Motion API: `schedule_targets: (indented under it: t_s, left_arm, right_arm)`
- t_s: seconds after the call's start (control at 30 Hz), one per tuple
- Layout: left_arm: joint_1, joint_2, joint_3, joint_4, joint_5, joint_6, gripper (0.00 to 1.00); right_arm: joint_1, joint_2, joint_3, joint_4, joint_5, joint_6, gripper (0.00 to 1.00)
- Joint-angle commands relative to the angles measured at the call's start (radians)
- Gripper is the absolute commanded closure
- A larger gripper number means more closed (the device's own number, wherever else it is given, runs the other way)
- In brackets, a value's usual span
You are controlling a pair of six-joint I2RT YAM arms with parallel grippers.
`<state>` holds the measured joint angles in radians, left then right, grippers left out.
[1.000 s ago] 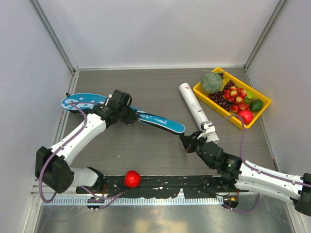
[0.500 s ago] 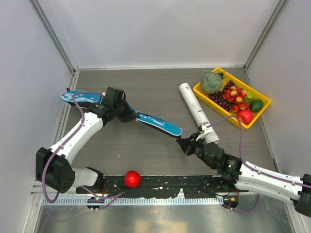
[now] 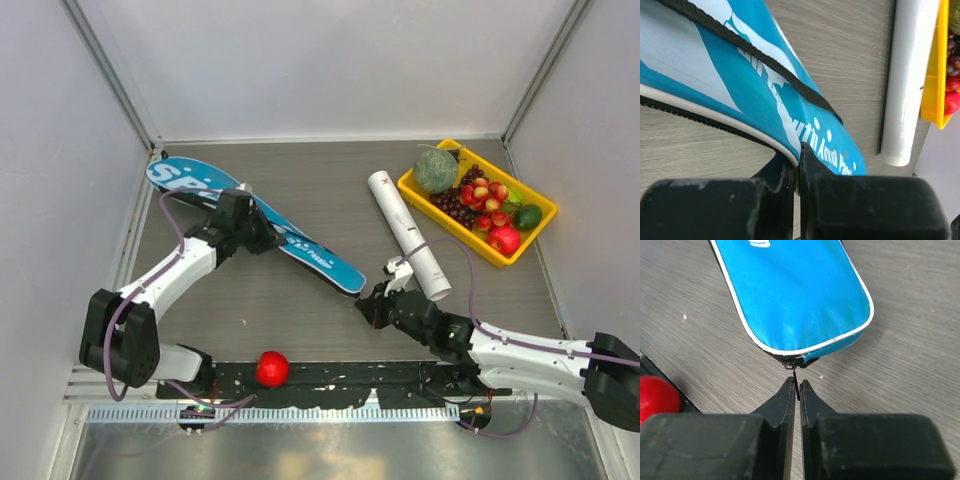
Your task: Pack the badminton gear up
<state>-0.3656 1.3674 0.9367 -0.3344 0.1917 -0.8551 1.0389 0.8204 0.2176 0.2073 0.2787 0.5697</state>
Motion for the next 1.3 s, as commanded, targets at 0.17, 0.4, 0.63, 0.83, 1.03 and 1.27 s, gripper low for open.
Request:
schedule_targets:
  t_s: [0.17, 0.4, 0.63, 0.83, 1.03, 1.27]
  left_arm:
    - [0.011, -0.1, -0.289, 0.426, -0.119, -0.269, 1.0]
    - [-0.004, -0.099, -0.381, 0.497, -0.252, -0.429, 1.0]
    - [-0.05, -0.148, -0.389, 0.447, -0.296, -0.489, 0.46]
    - [-0.064, -0.301, -0.299, 0.261, -0.345, -0.389, 0.03]
    - [-0.064, -0.425, -0.155, 0.147, -0.258, -0.089, 0.01]
    - [-0.064, -0.594, -0.104, 0.11, 0.132, 0.238, 0.0]
  right_arm:
    - [-0.051, 0.039, 0.019, -0.101, 0.24, 0.084, 0.87]
    - [-0.178, 0.157, 0.081, -0.056, 0.235, -0.01, 0.77]
    - [-0.22, 0.203, 0.207, -0.181, 0.183, -0.08, 0.57]
    - [-0.221, -0.015, 0.301, -0.377, 0.119, -0.177, 0.24]
    - [-0.221, -0.16, 0.45, -0.626, 0.094, -0.229, 0.04]
    - [-0.22, -0.289, 0.574, -0.786, 0.143, -0.212, 0.05]
